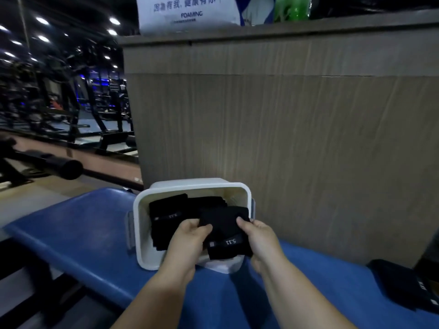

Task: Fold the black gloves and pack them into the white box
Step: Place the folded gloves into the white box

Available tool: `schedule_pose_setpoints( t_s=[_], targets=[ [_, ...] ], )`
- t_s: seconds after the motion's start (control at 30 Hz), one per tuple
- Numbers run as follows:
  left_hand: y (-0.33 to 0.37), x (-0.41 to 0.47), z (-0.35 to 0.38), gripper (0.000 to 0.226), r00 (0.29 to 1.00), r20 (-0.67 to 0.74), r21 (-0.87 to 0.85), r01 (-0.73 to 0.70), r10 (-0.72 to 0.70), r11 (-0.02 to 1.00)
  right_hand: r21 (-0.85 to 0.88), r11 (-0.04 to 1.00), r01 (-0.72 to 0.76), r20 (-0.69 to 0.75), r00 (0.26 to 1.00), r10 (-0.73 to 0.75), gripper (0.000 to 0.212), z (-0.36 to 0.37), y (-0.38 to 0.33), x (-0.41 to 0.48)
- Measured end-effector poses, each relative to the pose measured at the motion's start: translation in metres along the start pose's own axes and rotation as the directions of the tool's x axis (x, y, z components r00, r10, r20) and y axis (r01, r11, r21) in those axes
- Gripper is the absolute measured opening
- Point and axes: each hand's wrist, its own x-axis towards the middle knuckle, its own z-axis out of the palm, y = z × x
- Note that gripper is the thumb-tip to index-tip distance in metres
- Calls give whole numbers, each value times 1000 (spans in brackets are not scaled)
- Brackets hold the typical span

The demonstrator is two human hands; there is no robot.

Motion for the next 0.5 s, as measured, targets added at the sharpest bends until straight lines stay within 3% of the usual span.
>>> schedule_pose_setpoints(
  t_s=[0.2, 0.3, 0.4, 0.5],
  targets=[
    [1, 39, -24, 30, 987, -159, 24, 3, 1, 1000, -194, 981, -14, 50, 998, 24, 19, 31, -7, 21],
    [5, 53, -27, 28, 980, -199, 60, -16, 28, 998, -296, 954, 53, 40, 998, -43, 14, 40, -11, 31],
    [9, 67, -28, 35, 958, -253, 274, -64, 136, 960, -356, 929, 103, -24, 993, -119, 15, 46, -13, 42],
    [12, 77, -30, 39, 891, -281, 619, -116, 357, 777, -372, 920, 124, -74, 984, -162, 16, 54, -13, 54]
  ],
)
